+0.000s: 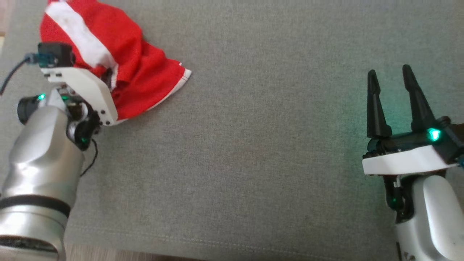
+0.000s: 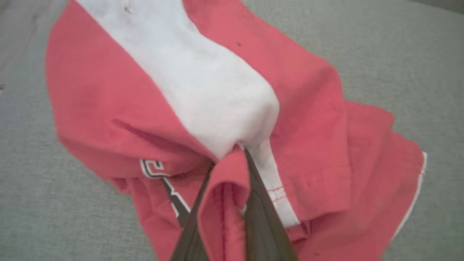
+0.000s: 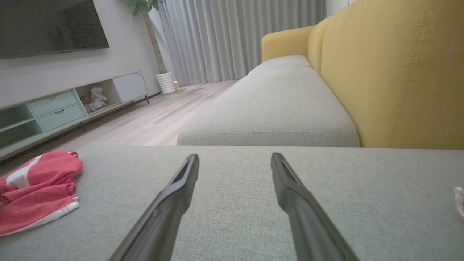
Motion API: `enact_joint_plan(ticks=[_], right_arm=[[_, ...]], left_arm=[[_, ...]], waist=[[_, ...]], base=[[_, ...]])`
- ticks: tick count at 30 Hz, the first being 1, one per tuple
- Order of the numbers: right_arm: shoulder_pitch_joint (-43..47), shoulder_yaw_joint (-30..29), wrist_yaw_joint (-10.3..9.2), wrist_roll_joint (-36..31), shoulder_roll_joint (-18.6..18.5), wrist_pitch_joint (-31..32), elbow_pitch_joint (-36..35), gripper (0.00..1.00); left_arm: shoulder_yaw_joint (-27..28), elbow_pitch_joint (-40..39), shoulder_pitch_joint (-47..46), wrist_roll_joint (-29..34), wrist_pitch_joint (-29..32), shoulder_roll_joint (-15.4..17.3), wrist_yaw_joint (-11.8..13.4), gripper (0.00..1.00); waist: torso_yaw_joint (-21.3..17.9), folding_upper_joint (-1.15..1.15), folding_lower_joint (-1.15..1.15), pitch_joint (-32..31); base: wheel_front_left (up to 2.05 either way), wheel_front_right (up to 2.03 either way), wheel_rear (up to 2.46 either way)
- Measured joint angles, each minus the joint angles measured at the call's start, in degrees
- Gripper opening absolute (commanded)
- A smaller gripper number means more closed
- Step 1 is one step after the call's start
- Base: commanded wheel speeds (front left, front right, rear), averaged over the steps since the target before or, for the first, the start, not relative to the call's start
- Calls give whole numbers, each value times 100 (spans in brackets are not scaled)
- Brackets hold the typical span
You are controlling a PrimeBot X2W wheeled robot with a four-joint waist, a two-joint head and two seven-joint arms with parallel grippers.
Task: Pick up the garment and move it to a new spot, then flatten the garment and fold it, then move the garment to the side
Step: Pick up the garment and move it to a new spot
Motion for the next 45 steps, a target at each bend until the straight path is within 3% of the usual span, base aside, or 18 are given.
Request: enact_joint_plan(ticks=[10,16,25,30,38,41,45], right_arm=[[6,32,0,153,81,-268,483,100],[8,83,0,211,133,-393,661,100],[9,23,0,345,147,-500,845,100],[7,101,0,455,156,-552,933,100],[3,190,0,513,169,-601,1010,100],[1,221,0,558,170,-602,1050,100],[-25,319,0,608,170,-616,1101,100]], left_arm=[[-506,-524,337,-291,-571,-127,0,0],[-576,-950,681,-550,-697,-701,8,0],[-969,-1404,954,-711,-945,-1257,478,0],[-1644,-1970,1106,-1381,-1167,-1252,939,0],[-2630,-2909,944,-2886,-2118,-1246,2145,0],[-2911,-3017,781,-3120,-2283,-1245,2351,0],[-3687,-2985,606,-3401,-2390,-1249,2643,0]], waist=[[-44,0,0,-659],[-144,0,-1,-1001],[-466,0,-1,-1242],[-688,0,0,-1307],[-1005,0,-1,-1295],[-1061,0,0,-1279],[-1176,0,-1,-1211]], base=[[0,0,0],[0,0,0],[0,0,0],[0,0,0],[0,0,0],[0,0,0],[0,0,0]])
